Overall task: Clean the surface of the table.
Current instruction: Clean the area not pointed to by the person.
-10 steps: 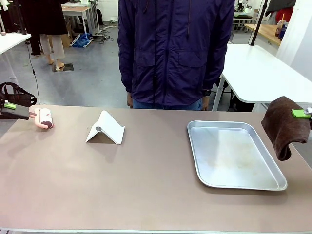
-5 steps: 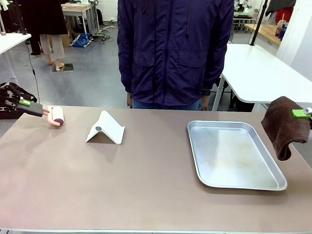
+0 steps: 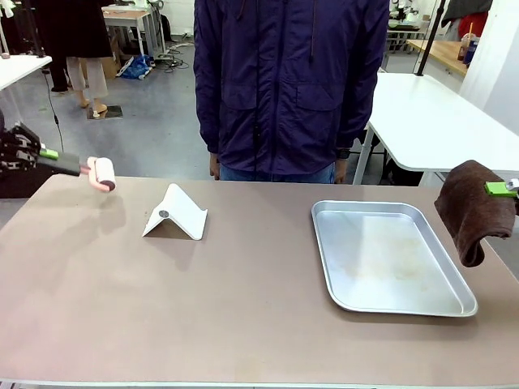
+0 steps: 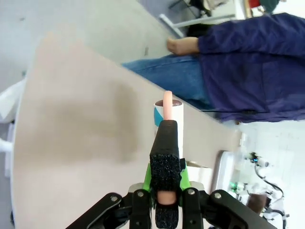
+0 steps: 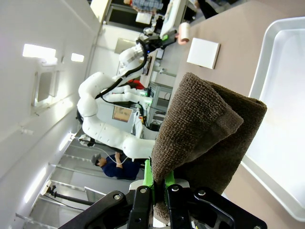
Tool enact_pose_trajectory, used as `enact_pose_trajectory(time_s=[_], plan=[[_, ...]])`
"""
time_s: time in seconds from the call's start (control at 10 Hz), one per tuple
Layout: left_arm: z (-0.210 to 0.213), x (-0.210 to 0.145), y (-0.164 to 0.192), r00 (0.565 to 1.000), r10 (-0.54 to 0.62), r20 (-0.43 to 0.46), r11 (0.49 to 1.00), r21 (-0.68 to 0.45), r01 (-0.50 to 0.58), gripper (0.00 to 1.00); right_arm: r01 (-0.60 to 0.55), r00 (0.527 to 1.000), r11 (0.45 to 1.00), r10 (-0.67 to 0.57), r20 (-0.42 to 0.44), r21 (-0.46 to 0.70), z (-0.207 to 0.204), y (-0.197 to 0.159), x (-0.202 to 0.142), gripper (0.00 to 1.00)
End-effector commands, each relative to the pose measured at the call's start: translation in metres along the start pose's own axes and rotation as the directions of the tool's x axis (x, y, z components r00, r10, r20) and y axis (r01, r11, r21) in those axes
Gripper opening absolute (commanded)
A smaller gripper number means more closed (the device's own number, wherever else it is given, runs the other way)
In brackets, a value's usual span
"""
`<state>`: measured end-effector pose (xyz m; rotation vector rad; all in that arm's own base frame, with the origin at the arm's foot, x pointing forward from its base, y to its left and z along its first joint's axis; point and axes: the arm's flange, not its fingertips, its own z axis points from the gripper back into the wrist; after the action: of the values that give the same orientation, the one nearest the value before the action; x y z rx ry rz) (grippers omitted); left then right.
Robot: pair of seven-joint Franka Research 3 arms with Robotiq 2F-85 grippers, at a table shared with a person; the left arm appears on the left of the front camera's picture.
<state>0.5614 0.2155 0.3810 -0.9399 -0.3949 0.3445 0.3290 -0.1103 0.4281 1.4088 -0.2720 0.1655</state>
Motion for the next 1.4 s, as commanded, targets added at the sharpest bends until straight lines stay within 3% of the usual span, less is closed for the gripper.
enact_pose_trajectory(time_s=[0.0, 0.3, 0.8, 0.9, 1.3], plan=[[0.028, -0.040, -0.024, 0.994, -0.107, 0.029, 0.988, -0.105, 0.110, 0.05, -0.015, 1.000, 1.000, 0.015, 0.007, 0.012, 0.000, 0.002, 0.002, 0.10], [0.076, -0.109, -0.041, 0.983, -0.182, -0.035, 0.979, -0.098, 0.178, 0.05, -0.015, 1.000, 1.000, 0.015, 0.007, 0.012, 0.000, 0.002, 0.002, 0.10], [0.132, -0.223, -0.010, 0.941, -0.290, -0.172, 0.947, -0.191, 0.257, 0.05, -0.015, 1.000, 1.000, 0.015, 0.007, 0.012, 0.000, 0.002, 0.002, 0.10], [0.137, -0.237, -0.002, 0.932, -0.290, -0.216, 0.939, -0.251, 0.234, 0.05, -0.015, 1.000, 1.000, 0.015, 0.007, 0.012, 0.000, 0.002, 0.002, 0.10], [0.144, -0.254, 0.016, 0.947, -0.259, -0.192, 0.946, -0.249, 0.209, 0.05, -0.015, 1.000, 1.000, 0.015, 0.007, 0.012, 0.000, 0.002, 0.002, 0.10]])
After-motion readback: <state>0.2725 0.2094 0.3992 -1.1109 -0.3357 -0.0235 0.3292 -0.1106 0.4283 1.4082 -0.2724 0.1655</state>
